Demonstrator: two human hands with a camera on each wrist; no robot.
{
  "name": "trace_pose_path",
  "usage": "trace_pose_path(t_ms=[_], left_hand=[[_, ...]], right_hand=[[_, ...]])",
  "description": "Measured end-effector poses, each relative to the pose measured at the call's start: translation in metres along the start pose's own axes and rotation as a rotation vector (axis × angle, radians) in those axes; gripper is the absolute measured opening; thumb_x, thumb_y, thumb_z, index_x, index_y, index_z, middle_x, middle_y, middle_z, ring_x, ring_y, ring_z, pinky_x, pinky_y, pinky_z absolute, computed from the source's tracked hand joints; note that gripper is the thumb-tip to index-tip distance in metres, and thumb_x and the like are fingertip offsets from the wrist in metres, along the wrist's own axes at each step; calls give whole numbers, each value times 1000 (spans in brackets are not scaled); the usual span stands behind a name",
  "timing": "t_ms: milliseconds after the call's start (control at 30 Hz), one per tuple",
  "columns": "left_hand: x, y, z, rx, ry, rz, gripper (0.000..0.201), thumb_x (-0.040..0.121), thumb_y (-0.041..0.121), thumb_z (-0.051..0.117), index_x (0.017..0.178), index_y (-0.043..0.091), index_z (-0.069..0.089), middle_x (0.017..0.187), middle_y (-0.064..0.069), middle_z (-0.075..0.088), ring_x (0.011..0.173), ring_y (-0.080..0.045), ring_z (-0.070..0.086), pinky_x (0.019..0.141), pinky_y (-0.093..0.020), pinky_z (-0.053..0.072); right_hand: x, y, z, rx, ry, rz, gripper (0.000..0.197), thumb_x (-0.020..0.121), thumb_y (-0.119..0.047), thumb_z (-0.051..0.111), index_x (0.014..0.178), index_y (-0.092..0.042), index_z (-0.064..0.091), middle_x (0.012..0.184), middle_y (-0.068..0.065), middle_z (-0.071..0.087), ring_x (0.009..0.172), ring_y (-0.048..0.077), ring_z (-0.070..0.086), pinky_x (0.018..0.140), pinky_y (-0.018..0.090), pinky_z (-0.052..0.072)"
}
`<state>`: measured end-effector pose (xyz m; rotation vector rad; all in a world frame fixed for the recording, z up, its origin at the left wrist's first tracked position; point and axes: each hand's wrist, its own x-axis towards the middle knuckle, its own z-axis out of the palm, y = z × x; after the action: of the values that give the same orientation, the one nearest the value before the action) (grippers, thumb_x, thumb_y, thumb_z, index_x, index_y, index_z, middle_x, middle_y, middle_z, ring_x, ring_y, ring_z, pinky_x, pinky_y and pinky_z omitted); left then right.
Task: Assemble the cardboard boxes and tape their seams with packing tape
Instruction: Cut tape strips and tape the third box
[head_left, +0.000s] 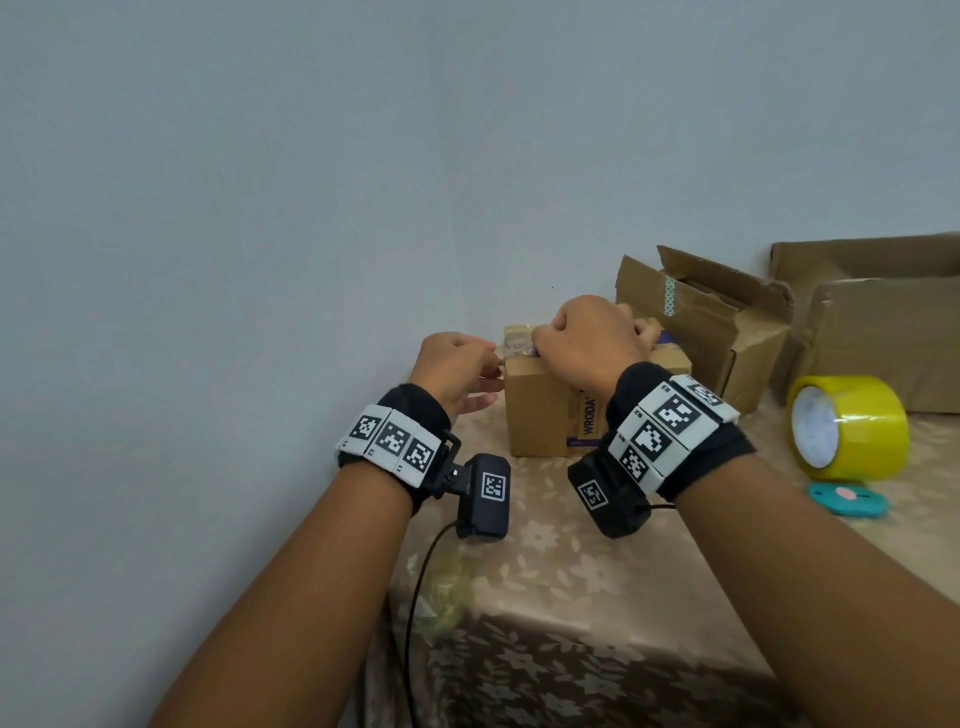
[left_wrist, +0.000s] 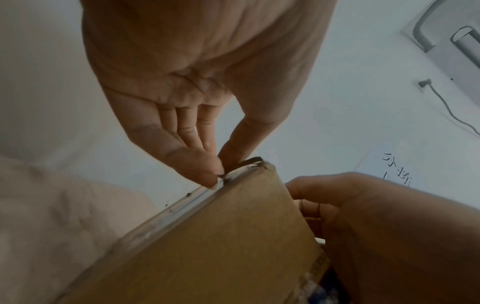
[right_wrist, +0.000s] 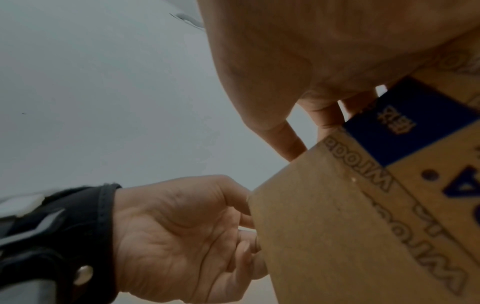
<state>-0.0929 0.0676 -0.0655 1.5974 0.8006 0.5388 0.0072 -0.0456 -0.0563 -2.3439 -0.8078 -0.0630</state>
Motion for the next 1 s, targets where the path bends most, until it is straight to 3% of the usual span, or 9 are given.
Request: trace_pose_path(t_ms=[100, 233, 367, 567, 733, 1000], left_hand=[[4, -2, 1, 21, 84, 50, 21, 89, 0, 65, 106, 12, 65, 97, -8, 71, 77, -18, 66, 54, -26, 55], [7, 3, 5, 93, 303, 365, 14, 82, 13, 71, 93, 23, 68, 85, 2, 65, 82, -18, 65, 76, -41, 60], [6, 5, 11, 113, 208, 378, 11, 80, 12, 74, 79, 23, 73, 81, 2, 74, 84, -17, 72, 86, -44, 62], [12, -1, 12, 180, 164, 373, 12, 82, 8, 79, 81, 21, 77, 84, -1, 77, 83, -19, 75, 76, -41, 65], [11, 0, 9, 264, 145, 419, 11, 83, 12, 80, 84, 22, 79, 83, 4, 76, 82, -15, 74, 71, -37, 65], [15, -1, 10, 340, 162, 476, 18, 83, 12, 80, 78, 28, 74, 85, 8, 72, 84, -16, 71, 73, -43, 64]], right_hand=[[-1, 0, -1, 6, -1, -1, 30, 92, -28, 52, 63, -21, 44, 91, 3, 57, 108, 29, 45, 104, 50, 27], [-1, -1, 0, 10, 1, 3, 30, 92, -31, 52, 64, -22, 44, 93, 3, 59, 108, 29, 45, 105, 51, 28], [-1, -1, -1, 14, 1, 11, 33, 93, -33, 53, 64, -23, 41, 88, 1, 54, 107, 28, 46, 104, 49, 28], [-4, -2, -4, -10, -1, 17, 34, 93, -36, 56, 65, -22, 43, 106, 7, 61, 117, 33, 43, 104, 49, 30], [-5, -4, -7, -40, -25, 17, 33, 95, -34, 54, 66, -21, 44, 109, 8, 58, 122, 34, 41, 106, 49, 30], [1, -1, -7, -41, -68, 23, 35, 100, -40, 52, 70, -21, 46, 115, 7, 57, 127, 35, 40, 107, 48, 25]])
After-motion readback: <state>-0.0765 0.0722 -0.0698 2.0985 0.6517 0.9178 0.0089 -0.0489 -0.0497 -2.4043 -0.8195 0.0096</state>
